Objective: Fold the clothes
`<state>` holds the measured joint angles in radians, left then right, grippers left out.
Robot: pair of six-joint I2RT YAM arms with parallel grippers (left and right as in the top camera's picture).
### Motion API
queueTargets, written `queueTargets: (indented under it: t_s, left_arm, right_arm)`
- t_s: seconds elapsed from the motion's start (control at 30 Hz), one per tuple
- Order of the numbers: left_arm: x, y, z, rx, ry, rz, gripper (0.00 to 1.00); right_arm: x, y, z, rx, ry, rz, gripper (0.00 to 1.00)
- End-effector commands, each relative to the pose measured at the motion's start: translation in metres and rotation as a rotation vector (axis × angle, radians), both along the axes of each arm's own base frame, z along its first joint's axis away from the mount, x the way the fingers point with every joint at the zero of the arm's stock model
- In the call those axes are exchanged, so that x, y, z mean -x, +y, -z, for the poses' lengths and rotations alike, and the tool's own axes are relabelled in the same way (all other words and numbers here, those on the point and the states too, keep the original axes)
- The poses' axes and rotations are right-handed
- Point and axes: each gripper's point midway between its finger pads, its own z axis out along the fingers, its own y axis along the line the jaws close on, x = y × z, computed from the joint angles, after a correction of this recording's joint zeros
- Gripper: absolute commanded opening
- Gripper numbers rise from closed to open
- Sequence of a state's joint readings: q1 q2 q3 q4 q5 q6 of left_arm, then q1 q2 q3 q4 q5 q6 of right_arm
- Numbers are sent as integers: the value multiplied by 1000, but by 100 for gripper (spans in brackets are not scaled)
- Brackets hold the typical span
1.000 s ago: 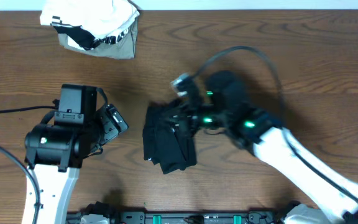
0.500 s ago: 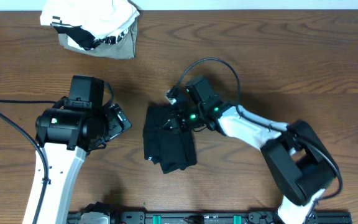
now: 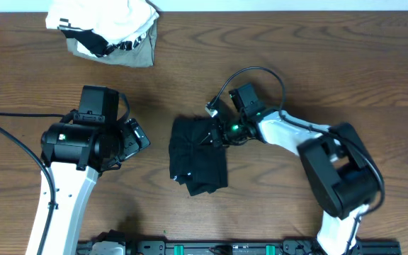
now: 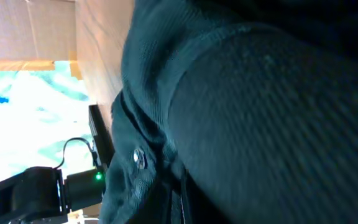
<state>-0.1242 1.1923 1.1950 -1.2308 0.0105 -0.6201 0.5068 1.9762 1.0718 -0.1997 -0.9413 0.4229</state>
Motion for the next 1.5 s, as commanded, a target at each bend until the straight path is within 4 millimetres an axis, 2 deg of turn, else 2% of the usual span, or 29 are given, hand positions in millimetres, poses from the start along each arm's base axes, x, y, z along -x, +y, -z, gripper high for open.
queueTargets:
  t_s: [0.0,0.03,0.1,0.17,0.23,0.3,0.43,0.63,0.8,0.9,0.97,1.1,1.17,1.23,1.3,1.37,1.47]
  left_arm:
    - [2,5,4,-25,15,7,100]
    - [2,5,4,-25,15,7,100]
    - [2,5,4,-25,15,7,100]
    - [2,5,4,-24,13,7,100]
    - [2,5,4,-24,13,7,100]
    - [2,5,4,-24,13,7,100]
    - [2,5,4,-24,13,7,100]
    - [2,5,4,-24,15,7,100]
    - [4,5,4,-26,25,7,100]
    - [4,5,4,-26,25,7,100]
    - [4,5,4,-26,25,7,100]
    - [4,5,4,-26,25,7,100]
    - [4,5,4,-27,25,12,100]
    - [4,5,4,-28,25,14,100]
    - [4,5,4,-28,25,14,100]
    - [4,5,4,-28,24,14,100]
    - [4,5,4,-28,24,14,100]
  right_arm:
    - [-11,-8,-49,-31,-134,30,9]
    - [-10,-9,-67,-49,-167,30,10]
    - [-6,-8,-90,-75,-212,24,13]
    - [7,-1,-110,-113,-237,-12,16]
    - [21,5,-114,-116,-227,-46,16]
    - [37,12,-110,-106,-216,-92,16]
    - [54,27,-82,-57,-207,-138,18]
    - [73,48,-16,6,-81,-188,17]
    - [86,42,35,71,84,-191,12]
    - [93,37,51,96,145,-197,11]
    - [94,36,52,104,150,-196,9]
    - [84,39,32,67,98,-186,6]
    - [74,41,9,29,46,-172,6]
    - [60,40,-23,-19,-29,-148,8]
    - [44,35,-61,-82,-125,-113,17]
    - [29,29,-90,-133,-206,-80,24]
    - [10,21,-113,-176,-272,-27,29]
